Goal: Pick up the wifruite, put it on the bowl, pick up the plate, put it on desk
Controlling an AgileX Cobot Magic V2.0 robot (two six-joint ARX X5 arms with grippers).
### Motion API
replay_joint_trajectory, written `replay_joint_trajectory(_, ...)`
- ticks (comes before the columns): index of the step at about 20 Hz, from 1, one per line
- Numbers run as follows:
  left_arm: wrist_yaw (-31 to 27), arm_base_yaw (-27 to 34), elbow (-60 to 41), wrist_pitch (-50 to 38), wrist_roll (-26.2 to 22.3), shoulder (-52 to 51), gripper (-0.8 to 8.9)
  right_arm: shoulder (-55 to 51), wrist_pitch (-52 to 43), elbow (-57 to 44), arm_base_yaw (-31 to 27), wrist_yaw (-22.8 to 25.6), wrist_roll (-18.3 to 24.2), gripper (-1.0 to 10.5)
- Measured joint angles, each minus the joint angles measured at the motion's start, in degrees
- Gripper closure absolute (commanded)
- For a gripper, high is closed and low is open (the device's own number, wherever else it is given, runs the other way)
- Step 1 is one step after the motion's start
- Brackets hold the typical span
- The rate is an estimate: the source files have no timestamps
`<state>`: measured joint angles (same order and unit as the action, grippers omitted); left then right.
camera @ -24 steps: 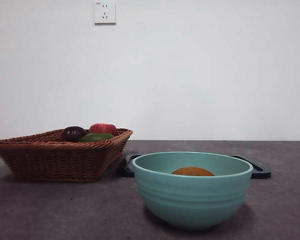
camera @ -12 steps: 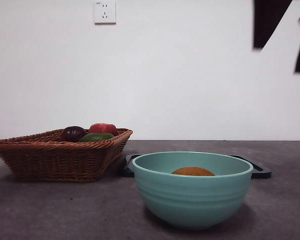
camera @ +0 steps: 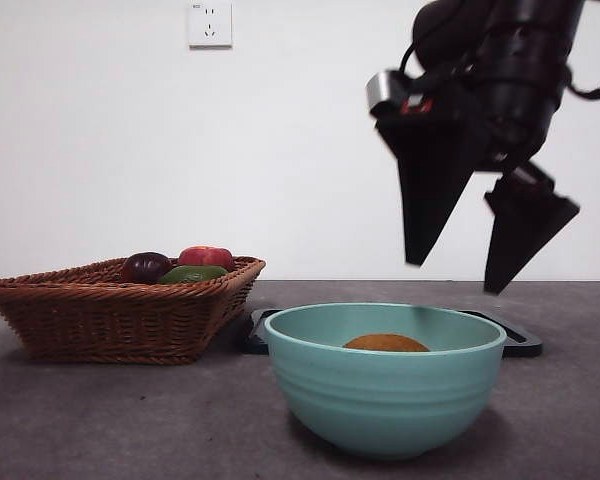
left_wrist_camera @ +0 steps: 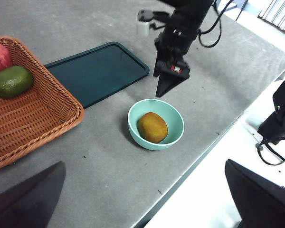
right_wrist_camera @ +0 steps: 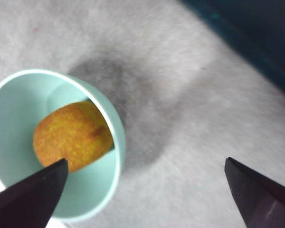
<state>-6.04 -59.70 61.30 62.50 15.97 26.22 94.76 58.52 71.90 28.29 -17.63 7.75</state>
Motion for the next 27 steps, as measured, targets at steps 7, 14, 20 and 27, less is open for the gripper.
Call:
replay_joint_trajectory(7,0.0,0.0,0.0,0.0,0.0,0.0,2.12,4.8,-2.6,0.0,2.7,-0.2,1.0,5.0)
replay_joint_trajectory(14,0.0,0.0,0.0,-0.1,0.0,0.0,2.12,6.6,-3.5,0.0,3.5,-0.2,1.0,8.0)
replay_joint_trajectory(20,0.0,0.0,0.0,-0.1,0.0,0.0,2.12,6.6,-4.0,0.0,3.6,-0.6,1.1,9.3)
replay_joint_trajectory(27,0.0,0.0,0.0,-0.1,0.0,0.0,2.11,6.6,-3.3,1.9,4.0,4.9,0.8,9.3)
